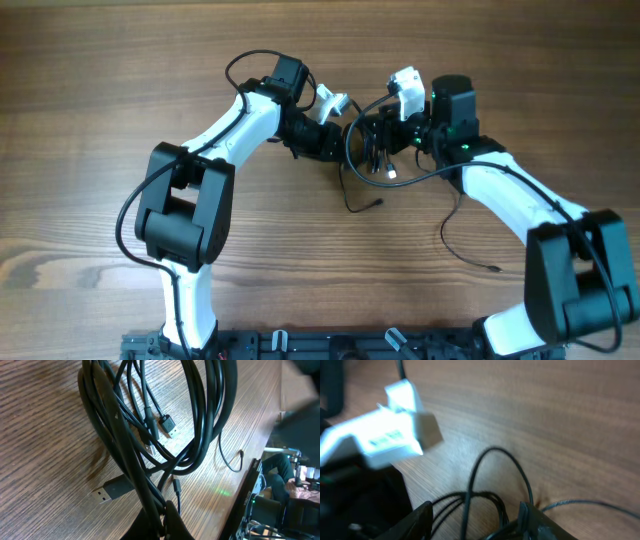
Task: Untangle cables
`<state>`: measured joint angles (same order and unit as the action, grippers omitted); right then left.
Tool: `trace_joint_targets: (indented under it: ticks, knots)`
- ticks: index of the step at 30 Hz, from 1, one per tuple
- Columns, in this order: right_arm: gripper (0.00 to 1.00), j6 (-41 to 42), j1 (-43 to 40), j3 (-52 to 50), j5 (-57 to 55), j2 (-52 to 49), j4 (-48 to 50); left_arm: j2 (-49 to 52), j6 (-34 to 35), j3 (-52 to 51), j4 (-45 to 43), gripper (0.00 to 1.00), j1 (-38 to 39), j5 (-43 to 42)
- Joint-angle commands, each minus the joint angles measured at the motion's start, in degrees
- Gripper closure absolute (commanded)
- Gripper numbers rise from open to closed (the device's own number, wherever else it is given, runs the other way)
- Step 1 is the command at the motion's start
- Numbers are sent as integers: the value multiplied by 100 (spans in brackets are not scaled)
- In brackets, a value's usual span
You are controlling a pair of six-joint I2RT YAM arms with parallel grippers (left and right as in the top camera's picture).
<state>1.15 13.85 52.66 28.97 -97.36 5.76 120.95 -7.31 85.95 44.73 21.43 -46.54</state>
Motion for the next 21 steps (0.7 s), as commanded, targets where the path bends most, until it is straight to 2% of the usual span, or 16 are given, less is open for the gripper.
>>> trace_joint_targets:
  ticks: [1,9,12,15,17,20,21]
  knots:
    - [44,-116,61,57,-46,-188,116,-52,52,11,-2,96,22,-144]
    - [47,-177,216,57,-46,-240,201,-52,50,11,-4,96,22,-144]
    - [51,-730,361,57,-122,-330,240,-50,50,11,-2,96,22,-144]
    - [60,-861,431,57,-817,-369,236,-50,50,11,0,96,22,-142]
    - [71,-848,431,57,-984,-369,264,-50,46,11,0,96,20,-140]
    - [96,-844,431,57,-955,-345,350,-50,28,11,-2,96,20,-90]
    - [96,-837,431,57,-914,-308,372,-52,26,11,-2,96,20,-26]
